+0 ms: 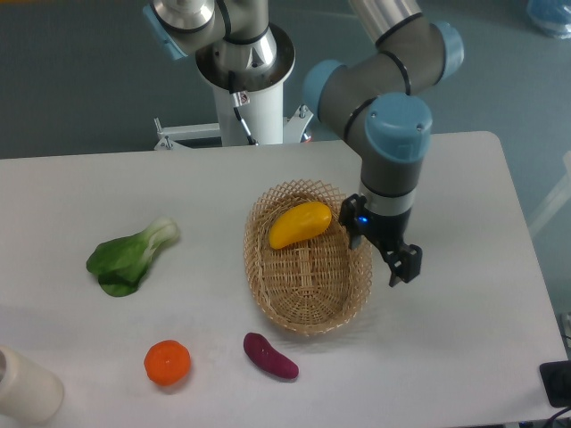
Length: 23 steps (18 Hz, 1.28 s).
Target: Place the mango in the basket
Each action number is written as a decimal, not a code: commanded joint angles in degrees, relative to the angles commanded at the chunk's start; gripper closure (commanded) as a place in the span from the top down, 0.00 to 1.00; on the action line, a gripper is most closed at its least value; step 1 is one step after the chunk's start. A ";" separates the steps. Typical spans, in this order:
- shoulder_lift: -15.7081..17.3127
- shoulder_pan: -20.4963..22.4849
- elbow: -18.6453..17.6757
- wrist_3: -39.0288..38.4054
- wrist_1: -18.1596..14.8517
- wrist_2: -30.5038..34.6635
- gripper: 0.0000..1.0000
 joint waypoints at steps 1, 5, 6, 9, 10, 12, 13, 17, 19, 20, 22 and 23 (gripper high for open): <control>-0.53 0.26 0.70 0.00 0.00 0.00 1.00; -1.67 1.58 1.77 0.09 -0.09 -0.18 1.00; -1.68 1.67 1.85 0.09 -0.09 -0.18 1.00; -2.29 2.55 2.55 0.52 -0.09 -0.26 1.00; -2.90 2.55 2.99 0.70 -0.09 -0.18 1.00; -3.61 2.90 3.70 0.79 -0.18 -0.09 1.00; -3.78 2.99 3.70 0.79 -0.18 0.00 1.00; -3.78 3.34 3.70 0.97 -0.26 0.09 1.00; -3.78 3.87 3.87 1.66 -1.05 0.09 1.00; -3.78 3.87 4.05 2.19 -1.32 0.17 1.00; -3.78 3.87 4.23 3.16 -2.37 0.53 1.00; -3.70 3.87 4.40 3.16 -3.07 0.70 1.00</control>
